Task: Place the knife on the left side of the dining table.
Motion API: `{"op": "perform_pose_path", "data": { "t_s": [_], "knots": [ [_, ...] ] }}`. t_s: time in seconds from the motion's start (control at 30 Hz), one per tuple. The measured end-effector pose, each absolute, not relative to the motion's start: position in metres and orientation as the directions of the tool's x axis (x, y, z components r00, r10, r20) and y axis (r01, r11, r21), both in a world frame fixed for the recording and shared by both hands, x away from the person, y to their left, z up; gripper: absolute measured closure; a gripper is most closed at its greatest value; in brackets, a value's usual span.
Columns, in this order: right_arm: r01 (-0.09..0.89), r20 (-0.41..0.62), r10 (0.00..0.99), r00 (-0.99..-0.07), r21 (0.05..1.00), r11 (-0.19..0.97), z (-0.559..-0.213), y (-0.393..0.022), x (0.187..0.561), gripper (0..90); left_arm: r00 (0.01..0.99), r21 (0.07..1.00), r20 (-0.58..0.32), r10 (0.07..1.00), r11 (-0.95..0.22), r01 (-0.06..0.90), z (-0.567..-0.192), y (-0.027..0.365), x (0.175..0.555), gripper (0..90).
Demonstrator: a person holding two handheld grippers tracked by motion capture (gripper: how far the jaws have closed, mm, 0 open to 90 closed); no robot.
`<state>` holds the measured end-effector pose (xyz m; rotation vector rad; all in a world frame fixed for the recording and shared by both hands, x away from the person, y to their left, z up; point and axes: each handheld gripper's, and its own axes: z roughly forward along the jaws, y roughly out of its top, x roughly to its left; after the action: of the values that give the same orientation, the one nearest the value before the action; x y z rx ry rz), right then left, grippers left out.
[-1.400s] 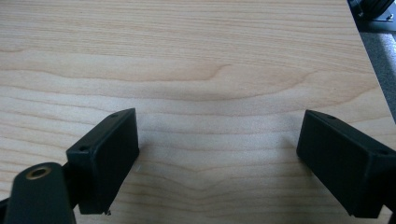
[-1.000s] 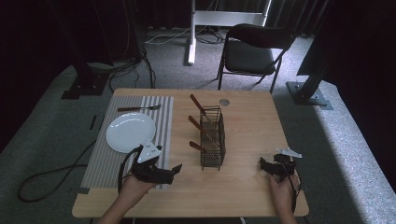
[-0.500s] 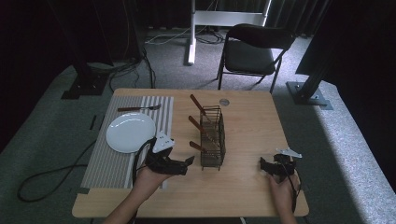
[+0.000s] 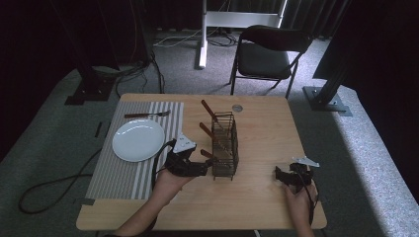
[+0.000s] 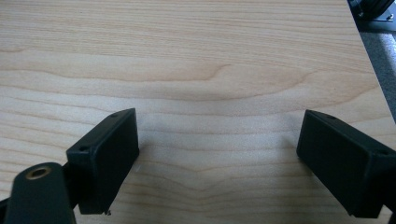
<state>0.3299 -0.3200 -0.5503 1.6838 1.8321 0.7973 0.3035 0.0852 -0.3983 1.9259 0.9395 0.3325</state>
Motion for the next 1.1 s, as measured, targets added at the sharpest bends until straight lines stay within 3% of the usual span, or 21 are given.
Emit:
{"op": "perform_pose_path", "data": {
  "t_s": [0.4, 0.53, 1.1],
  "knots": [
    [0.688, 0.013, 0.996, -0.089, 0.724, 0.052, -0.550, -0.320, 0.330, 12.1, 0.704, 0.848, -0.171, 0.689, -0.260, 0.461, -0.400, 0.086, 0.303, 65.2],
    [0.688, 0.013, 0.996, -0.090, 0.724, 0.053, -0.550, -0.320, 0.330, 12.1, 0.705, 0.855, -0.168, 0.689, -0.255, 0.452, -0.401, 0.086, 0.301, 71.4],
    [0.688, 0.012, 0.996, -0.090, 0.724, 0.053, -0.550, -0.320, 0.330, 12.2, 0.733, 0.855, -0.217, 0.645, -0.237, 0.462, -0.393, 0.080, 0.318, 75.0]
  ]
}}
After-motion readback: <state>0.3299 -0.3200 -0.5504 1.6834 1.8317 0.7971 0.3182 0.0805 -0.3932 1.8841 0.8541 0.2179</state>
